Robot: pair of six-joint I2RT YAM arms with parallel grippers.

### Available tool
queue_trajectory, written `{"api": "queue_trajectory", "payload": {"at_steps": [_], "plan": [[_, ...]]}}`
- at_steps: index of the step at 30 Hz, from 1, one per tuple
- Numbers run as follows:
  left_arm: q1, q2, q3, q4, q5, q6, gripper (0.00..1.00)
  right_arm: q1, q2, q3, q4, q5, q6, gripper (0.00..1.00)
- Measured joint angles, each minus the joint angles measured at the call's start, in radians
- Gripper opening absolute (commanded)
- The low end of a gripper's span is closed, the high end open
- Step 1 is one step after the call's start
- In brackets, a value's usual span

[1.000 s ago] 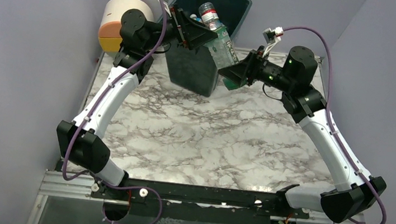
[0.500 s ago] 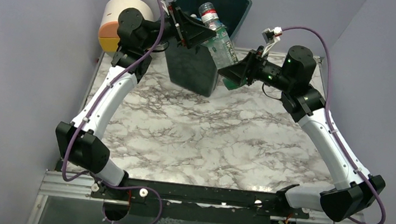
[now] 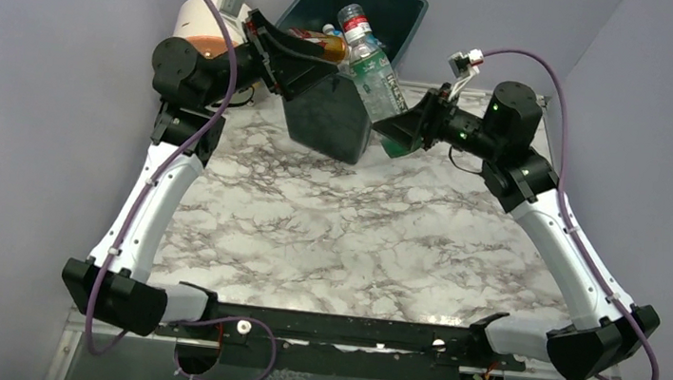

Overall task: Put the plastic bottles in the bin
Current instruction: Pick up the plastic bottle at the center of the board.

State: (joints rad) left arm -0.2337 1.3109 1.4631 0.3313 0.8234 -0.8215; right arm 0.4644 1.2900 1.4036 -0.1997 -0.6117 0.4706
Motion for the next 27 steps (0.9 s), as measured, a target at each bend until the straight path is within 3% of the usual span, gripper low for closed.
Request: {"api": "queue_trajectory", "payload": {"at_steps": [20, 27], "plan": [[0.029, -0.274, -0.172, -0.093, 0.014, 0.011, 0.99, 0.004, -0.199, -0.210, 0.017, -0.120, 0.134, 0.62], [0.029, -0.251, -0.227, -0.069, 0.013, -0.017, 0.99, 0.142, -0.131, -0.180, 0.077, -0.114, 0.179, 0.62]]}}
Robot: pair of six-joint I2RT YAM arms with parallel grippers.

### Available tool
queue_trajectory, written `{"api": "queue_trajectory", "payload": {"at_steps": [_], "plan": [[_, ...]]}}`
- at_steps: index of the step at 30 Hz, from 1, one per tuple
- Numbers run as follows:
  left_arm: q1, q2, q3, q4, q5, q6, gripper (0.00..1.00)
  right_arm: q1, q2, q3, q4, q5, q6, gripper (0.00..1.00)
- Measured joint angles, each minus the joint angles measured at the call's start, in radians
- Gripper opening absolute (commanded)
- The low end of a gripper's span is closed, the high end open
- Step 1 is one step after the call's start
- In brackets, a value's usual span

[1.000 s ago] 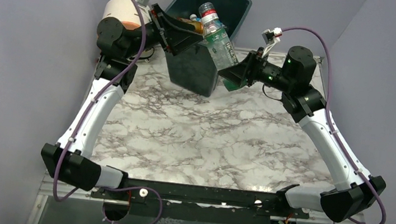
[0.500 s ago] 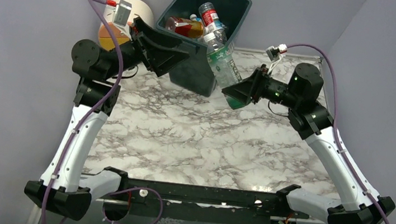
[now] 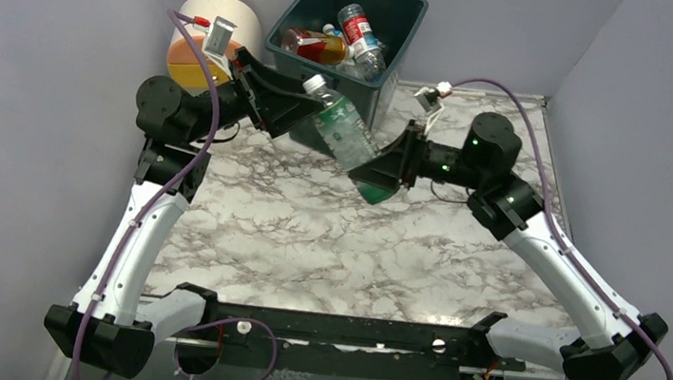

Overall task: Put the plastic bottles in the bin
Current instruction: Pick up the plastic bottle at the center of the board.

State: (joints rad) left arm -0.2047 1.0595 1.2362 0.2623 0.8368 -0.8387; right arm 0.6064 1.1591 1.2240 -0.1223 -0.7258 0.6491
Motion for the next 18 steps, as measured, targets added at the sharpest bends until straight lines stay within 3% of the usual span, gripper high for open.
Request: {"api": "queue_trajectory", "payload": {"at_steps": [6, 18], "plan": [[0.000, 0.014, -0.035, 0.021, -0.006, -0.013, 0.99, 0.137, 0.104, 0.055, 0.031, 0.036, 0.005, 0.62], [0.000, -0.043, -0.040, -0.025, -0.040, 0.033, 0.99, 0.140, 0.134, 0.138, 0.048, 0.086, 0.006, 0.62]]}}
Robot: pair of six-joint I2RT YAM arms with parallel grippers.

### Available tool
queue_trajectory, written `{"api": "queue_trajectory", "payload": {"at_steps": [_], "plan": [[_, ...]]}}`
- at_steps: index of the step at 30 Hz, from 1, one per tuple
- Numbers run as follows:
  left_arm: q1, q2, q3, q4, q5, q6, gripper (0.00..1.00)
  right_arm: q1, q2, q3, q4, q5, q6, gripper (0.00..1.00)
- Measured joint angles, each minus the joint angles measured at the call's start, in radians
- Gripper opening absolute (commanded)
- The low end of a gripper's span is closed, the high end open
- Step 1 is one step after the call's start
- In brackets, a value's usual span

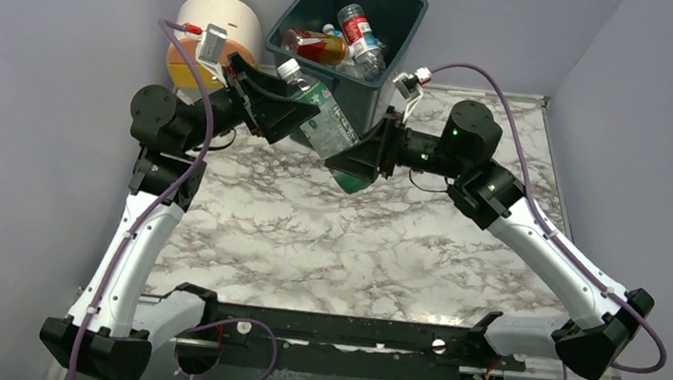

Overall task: Put the plastic bottles in the bin
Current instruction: Pick up the plastic bottle at the center of the board.

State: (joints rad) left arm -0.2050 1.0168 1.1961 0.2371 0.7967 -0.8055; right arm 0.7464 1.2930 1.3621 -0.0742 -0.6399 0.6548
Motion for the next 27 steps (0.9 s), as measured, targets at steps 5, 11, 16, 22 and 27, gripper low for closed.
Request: {"api": "queue_trajectory", "payload": {"at_steps": [5, 11, 16, 22, 27], "plan": [[0.000, -0.003, -0.032, 0.018, -0.002, -0.006, 0.99, 0.001, 0.023, 0.001, 0.035, 0.000, 0.011, 0.62], [0.000, 0.008, -0.074, 0.029, -0.002, -0.023, 0.99, 0.021, 0.084, 0.033, 0.051, 0.000, 0.025, 0.62], [0.000, 0.010, -0.080, 0.035, -0.004, -0.027, 0.88, 0.039, 0.108, 0.043, 0.059, 0.000, 0.026, 0.62], [0.000, 0.013, -0.080, 0.055, -0.003, -0.038, 0.71, 0.040, 0.108, 0.043, 0.062, 0.008, 0.027, 0.63], [-0.002, 0.023, -0.080, 0.069, -0.001, -0.056, 0.58, 0.040, 0.108, 0.043, 0.065, 0.013, 0.026, 0.70]]}}
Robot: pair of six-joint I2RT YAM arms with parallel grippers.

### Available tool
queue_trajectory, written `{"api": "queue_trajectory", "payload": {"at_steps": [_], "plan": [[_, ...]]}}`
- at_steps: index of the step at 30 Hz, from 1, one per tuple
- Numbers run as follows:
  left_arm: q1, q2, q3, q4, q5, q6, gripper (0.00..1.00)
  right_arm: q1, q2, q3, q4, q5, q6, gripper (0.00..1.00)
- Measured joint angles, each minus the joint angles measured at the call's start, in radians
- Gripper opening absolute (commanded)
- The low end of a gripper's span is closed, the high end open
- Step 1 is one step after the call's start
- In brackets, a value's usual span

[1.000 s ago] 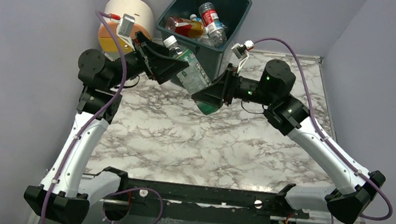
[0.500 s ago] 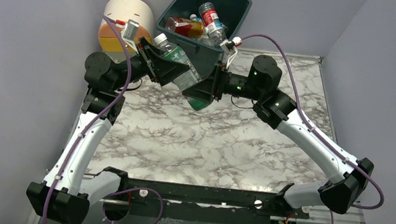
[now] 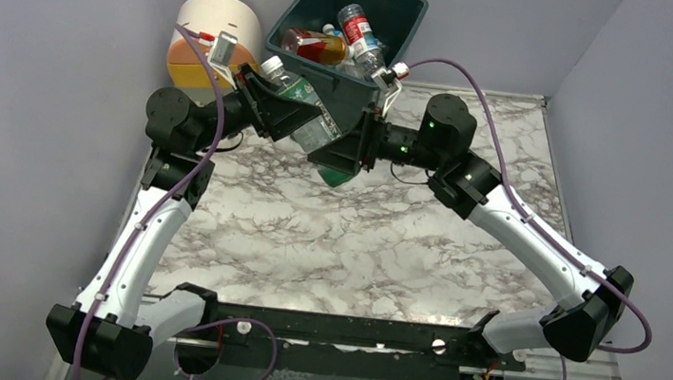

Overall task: Put the plastic bottles in the bin
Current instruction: Pick up the plastic bottle at the center of the board.

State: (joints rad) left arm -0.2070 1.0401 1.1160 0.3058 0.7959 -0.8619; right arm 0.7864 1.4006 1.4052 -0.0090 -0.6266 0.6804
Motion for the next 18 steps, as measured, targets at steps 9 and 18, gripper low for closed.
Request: {"api": "queue_trajectory", "payload": {"at_steps": [9, 18], "plan": [[0.000, 0.028, 0.000, 0.005, -0.002, -0.009, 0.58, 0.000, -0.010, -0.018, 0.003, 0.009, -0.005, 0.99], [-0.005, 0.050, 0.008, 0.008, 0.002, -0.026, 0.58, 0.000, -0.148, -0.068, -0.120, 0.142, -0.083, 0.99]]}}
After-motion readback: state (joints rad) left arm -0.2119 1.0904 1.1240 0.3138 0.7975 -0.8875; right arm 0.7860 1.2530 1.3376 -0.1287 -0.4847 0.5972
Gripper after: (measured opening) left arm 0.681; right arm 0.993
